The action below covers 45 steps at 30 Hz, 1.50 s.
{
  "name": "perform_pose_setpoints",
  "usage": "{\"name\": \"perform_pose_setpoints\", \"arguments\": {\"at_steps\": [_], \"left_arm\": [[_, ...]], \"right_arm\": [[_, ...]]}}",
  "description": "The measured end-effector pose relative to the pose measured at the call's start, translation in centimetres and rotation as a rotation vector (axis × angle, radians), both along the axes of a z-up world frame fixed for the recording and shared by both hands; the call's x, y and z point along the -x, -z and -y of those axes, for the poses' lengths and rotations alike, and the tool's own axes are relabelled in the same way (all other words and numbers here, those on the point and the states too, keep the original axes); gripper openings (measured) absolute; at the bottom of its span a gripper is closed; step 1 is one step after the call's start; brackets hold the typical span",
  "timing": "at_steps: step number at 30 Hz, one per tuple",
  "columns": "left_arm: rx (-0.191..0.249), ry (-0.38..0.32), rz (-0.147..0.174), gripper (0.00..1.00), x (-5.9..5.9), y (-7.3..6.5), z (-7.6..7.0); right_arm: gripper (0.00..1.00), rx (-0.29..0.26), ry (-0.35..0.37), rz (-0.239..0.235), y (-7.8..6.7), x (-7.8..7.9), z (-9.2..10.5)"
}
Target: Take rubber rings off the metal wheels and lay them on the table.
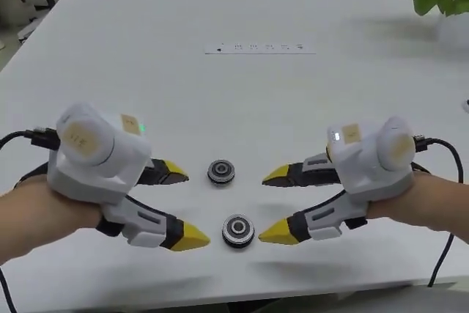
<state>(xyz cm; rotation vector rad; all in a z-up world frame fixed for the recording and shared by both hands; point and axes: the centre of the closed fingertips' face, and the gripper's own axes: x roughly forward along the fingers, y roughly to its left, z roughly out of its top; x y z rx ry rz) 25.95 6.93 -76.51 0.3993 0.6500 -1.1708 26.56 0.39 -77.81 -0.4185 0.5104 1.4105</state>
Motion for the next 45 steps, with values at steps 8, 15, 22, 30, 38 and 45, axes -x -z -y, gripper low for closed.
{"name": "perform_pose_setpoints", "arguments": {"at_steps": [8,15,22,30,38,45], "left_arm": [[0.002,0.013,-0.008,0.56,0.1,0.2,0.8],[0.001,0.033,-0.019,0.52,0.5,0.5,1.7],[0.005,0.053,-0.027,0.48,0.5,0.8,2.5],[0.005,0.081,-0.036,0.42,0.7,1.2,3.5],[-0.011,0.115,-0.037,0.34,1.0,1.7,4.3],[-0.02,0.138,-0.036,0.27,1.3,2.2,5.0]], "right_arm": [[0.45,0.014,-0.023,-0.007,0.5,0.5,-0.2],[0.43,0.022,-0.039,-0.013,1.0,0.7,-0.5],[0.39,0.021,-0.046,-0.016,1.2,0.9,-0.7],[0.36,0.022,-0.046,-0.022,1.5,0.8,-0.7],[0.36,0.02,-0.047,-0.025,1.7,0.9,-0.7],[0.36,0.023,-0.053,-0.031,1.9,1.1,-0.8]]}}
